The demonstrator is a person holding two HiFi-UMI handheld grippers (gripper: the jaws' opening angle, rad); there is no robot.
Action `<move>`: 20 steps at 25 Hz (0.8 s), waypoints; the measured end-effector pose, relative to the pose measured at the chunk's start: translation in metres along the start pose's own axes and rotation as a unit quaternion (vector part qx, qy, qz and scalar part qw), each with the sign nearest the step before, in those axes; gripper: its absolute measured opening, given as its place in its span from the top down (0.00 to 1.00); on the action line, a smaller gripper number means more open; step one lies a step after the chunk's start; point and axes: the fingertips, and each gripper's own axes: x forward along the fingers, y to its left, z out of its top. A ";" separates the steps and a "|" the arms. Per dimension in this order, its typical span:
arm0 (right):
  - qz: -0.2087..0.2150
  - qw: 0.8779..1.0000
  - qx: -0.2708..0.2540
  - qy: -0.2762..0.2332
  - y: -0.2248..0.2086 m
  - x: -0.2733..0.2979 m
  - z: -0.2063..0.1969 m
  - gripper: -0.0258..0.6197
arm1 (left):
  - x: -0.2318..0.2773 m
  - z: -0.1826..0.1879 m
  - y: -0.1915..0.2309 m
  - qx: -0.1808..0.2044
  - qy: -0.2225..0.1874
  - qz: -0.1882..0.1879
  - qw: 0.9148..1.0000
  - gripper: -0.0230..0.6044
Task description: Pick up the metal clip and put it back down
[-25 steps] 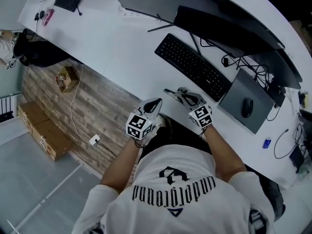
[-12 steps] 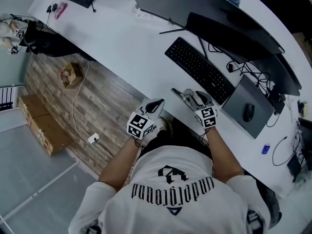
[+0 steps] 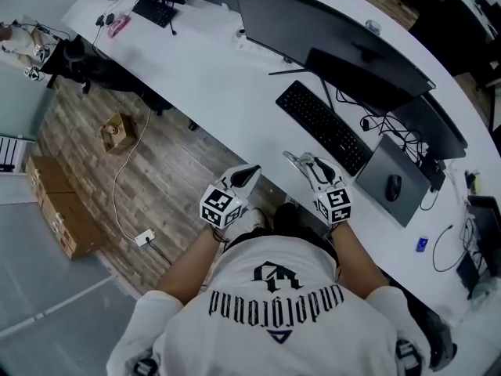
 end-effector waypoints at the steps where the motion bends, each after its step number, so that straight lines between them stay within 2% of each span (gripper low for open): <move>1: 0.003 1.000 -0.005 -0.006 0.011 -0.006 0.010 0.78 | -0.007 0.003 -0.003 0.001 -0.006 -0.003 1.000 0.94; 8: 0.023 0.998 -0.036 -0.040 0.075 -0.043 0.069 0.85 | -0.055 0.026 -0.024 0.012 -0.040 -0.027 0.999 0.94; 12: 0.037 0.996 -0.058 -0.047 0.106 -0.062 0.089 0.91 | -0.083 0.034 -0.044 0.013 -0.059 -0.045 0.997 0.94; 20: 0.046 0.993 -0.066 -0.091 0.153 -0.094 0.128 0.94 | -0.123 0.054 -0.063 0.033 -0.085 -0.067 0.994 0.94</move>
